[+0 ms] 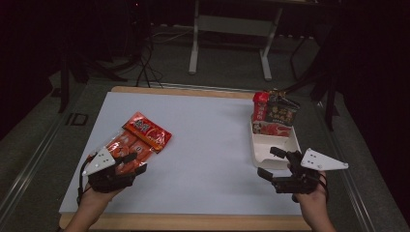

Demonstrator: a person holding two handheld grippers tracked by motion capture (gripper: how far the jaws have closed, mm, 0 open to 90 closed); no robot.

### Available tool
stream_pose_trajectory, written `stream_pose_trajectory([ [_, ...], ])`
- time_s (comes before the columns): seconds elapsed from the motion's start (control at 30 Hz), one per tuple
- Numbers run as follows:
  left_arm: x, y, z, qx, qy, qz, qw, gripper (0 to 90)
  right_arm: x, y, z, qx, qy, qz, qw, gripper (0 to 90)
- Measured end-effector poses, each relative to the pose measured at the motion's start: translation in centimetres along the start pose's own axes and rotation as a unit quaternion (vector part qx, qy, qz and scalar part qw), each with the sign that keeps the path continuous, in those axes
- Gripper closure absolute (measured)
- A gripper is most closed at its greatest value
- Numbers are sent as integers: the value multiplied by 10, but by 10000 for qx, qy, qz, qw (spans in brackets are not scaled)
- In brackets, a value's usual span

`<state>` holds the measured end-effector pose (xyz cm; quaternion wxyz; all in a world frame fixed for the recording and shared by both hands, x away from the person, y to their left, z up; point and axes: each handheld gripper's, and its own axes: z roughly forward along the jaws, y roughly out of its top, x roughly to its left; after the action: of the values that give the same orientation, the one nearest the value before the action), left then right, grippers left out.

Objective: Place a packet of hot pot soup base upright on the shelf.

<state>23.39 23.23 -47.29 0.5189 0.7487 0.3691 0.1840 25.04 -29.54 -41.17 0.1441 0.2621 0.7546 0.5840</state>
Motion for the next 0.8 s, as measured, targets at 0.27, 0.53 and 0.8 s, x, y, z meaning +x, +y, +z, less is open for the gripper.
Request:
stream_pose_trajectory([
  [0.27,23,-9,-5,296,614,-128,9976,849,11,-17,4,157,196,72,9997,140],
  [0.53,62,-18,-10,518,1384,-377,9883,900,11,-26,9,-10,414,31,9991,165],
  [0.8,92,-33,-8,949,1823,-621,9767,900,12,-26,10,-45,556,31,9984,164],
])
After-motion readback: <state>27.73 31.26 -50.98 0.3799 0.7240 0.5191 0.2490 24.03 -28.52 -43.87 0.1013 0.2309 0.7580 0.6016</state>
